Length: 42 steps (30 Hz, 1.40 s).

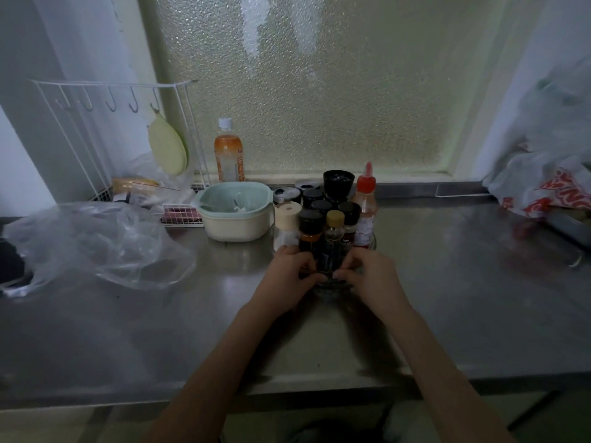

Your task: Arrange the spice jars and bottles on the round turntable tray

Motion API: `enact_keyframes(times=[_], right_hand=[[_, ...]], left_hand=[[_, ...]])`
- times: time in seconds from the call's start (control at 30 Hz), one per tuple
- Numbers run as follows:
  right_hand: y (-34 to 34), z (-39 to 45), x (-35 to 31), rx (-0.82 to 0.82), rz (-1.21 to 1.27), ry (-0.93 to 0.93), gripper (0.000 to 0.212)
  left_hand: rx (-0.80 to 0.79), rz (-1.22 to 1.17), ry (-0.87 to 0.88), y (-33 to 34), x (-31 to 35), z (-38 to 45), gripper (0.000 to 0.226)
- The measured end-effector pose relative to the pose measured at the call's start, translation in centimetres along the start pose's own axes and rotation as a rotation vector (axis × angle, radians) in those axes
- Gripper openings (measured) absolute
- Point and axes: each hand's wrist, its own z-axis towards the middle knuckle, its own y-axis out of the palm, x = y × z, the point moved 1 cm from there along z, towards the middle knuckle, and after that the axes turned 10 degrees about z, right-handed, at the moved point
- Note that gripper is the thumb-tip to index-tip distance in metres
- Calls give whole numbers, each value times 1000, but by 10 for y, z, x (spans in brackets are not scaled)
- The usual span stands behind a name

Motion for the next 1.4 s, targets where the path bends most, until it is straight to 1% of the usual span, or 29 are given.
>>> enact_keyframes(times=[0.27, 0.43, 0.6, 0.8, 0.93, 1.07, 1.17, 1.27, 1.4], right_hand=[[12, 52, 15, 27, 22, 16, 20], [26, 77, 22, 55, 37, 25, 21], [42, 97, 21, 86, 37, 69, 19], [61, 109, 15, 146, 20, 104, 16], [65, 111, 13, 160, -6, 142, 15], [68, 108, 13, 170, -28, 121, 13], [67, 107, 12, 171, -14, 107, 13], [68, 105, 12, 176, -15, 84, 13], [68, 105, 12, 196, -13, 74, 14]], left_hand=[[30, 45, -37, 16, -22, 46, 23], [78, 83, -56, 26, -39, 63, 20], [104, 161, -103, 33, -49, 75, 21], [89, 296, -193, 37, -51, 82, 23], [133, 341, -228, 36, -50, 82, 29], [139, 306, -192, 33, -48, 80, 26], [109, 304, -195, 33, -49, 80, 30], [114, 322, -195, 34, -50, 80, 35], [126, 355, -176, 35, -51, 80, 34]])
